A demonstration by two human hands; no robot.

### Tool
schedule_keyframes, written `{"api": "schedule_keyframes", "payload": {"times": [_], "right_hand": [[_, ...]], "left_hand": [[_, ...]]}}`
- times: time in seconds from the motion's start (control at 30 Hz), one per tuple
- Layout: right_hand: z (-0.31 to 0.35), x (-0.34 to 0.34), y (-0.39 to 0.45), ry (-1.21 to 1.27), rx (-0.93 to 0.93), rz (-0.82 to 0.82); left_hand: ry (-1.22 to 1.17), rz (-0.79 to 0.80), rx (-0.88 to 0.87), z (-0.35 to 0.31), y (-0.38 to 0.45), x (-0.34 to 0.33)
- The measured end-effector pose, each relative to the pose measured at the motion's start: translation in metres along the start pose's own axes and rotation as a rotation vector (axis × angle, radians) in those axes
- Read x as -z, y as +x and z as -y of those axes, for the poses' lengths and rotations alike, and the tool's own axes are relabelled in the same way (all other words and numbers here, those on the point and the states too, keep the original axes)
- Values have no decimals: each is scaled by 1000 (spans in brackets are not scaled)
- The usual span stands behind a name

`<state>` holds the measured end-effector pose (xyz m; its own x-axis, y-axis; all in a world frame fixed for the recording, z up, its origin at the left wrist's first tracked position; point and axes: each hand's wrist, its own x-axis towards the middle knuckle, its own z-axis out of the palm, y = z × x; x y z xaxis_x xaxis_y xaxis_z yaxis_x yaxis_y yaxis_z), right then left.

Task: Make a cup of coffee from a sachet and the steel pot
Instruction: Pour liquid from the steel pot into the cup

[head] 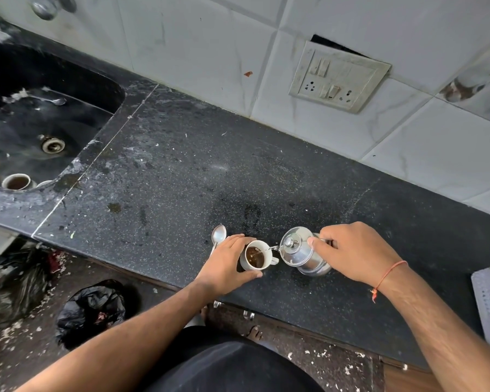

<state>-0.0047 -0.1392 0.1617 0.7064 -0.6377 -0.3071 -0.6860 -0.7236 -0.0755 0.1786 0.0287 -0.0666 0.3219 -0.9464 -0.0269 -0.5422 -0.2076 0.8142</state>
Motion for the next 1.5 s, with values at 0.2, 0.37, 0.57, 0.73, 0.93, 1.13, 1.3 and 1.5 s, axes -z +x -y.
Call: {"api": "schedule_keyframes", "payload": {"times": [0.2, 0.37, 0.57, 0.73, 0.93, 1.13, 1.3, 1.5], "right_hand": [[1, 10, -1, -40, 21, 0], [-1, 17, -2, -69, 25, 18], [-1, 23, -3, -101, 24, 37], [0, 27, -4, -103, 25, 40], [4, 30, -4, -126, 33, 43], [9, 27, -1, -131, 33, 47], [14, 21, 3, -135, 18, 61], [20, 15, 8, -149, 14, 72]], "left_hand": [[-2, 1, -2, 1, -1, 0], [-3, 4, 3, 0, -1, -2], [-3, 11, 6, 3, -1, -3], [-6, 5, -1, 4, -1, -4], [-11, 10, 4, 4, -1, -4], [-10, 9, -2, 4, -1, -3], [-13, -3, -13, 3, 0, -3], [-18, 5, -23, 5, 0, -4]]}}
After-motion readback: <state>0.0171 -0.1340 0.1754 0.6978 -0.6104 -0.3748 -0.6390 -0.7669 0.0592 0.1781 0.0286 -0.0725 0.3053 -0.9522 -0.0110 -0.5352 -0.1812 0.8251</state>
